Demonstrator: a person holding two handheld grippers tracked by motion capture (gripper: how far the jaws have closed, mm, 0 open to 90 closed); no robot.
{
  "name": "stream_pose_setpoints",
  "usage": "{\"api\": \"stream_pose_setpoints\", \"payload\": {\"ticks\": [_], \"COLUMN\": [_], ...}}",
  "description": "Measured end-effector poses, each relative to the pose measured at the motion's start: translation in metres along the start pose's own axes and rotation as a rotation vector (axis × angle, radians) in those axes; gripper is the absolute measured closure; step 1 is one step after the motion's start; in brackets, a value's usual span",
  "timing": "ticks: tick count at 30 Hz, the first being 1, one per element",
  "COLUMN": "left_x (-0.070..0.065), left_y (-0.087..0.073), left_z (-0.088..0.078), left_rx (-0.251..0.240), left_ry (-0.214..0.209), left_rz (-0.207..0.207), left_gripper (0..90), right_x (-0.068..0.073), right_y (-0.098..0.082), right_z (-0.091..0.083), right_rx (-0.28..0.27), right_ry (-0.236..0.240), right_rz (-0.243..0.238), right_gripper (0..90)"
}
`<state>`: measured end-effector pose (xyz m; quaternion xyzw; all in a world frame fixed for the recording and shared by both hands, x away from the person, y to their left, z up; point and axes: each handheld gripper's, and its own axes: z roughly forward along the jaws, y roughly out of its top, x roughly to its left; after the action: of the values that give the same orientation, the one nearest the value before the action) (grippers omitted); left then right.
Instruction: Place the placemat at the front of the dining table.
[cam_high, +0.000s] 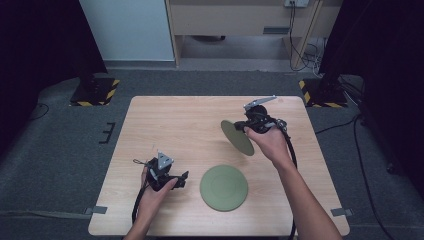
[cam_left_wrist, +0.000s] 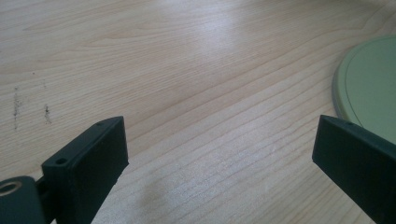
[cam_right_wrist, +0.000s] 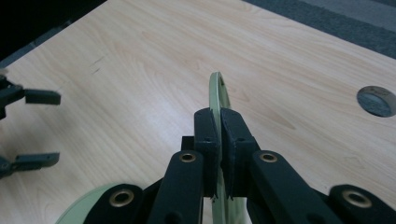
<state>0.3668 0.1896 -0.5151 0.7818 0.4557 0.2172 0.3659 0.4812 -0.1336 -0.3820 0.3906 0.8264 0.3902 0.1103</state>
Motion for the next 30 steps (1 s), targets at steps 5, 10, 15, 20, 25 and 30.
{"api": "stream_pose_setpoints", "payload": {"ticks": [5,10,15,20,25,30], "left_x": [0.003,0.006,0.007,0.005,0.003,0.003], "left_y": [0.0,-0.001,-0.002,-0.002,-0.002,-0.002], "left_z": [0.0,0.0,-0.001,-0.001,0.0,-0.001], "left_rx": [-0.003,-0.001,0.0,0.0,0.002,-0.001], "left_ry": [0.002,0.002,0.001,-0.002,-0.002,-0.003], "left_rz": [-0.01,-0.016,-0.02,-0.019,-0.009,-0.01], "left_gripper": [2.7,2.7,2.8,2.8,2.9,2.8], "right_x": [-0.009,-0.017,-0.019,-0.02,-0.014,-0.007], "right_y": [0.004,0.012,0.021,0.028,0.036,0.044], "right_z": [-0.001,0.0,0.005,0.014,0.025,0.038], "right_rx": [-0.029,-0.059,-0.064,-0.058,-0.069,-0.079], "right_ry": [-0.042,-0.053,-0.08,-0.107,-0.1,-0.088], "right_rz": [0.04,0.078,0.08,0.085,0.092,0.089], "right_gripper": [86.3,86.3,86.3,86.3,86.3,86.3]}}
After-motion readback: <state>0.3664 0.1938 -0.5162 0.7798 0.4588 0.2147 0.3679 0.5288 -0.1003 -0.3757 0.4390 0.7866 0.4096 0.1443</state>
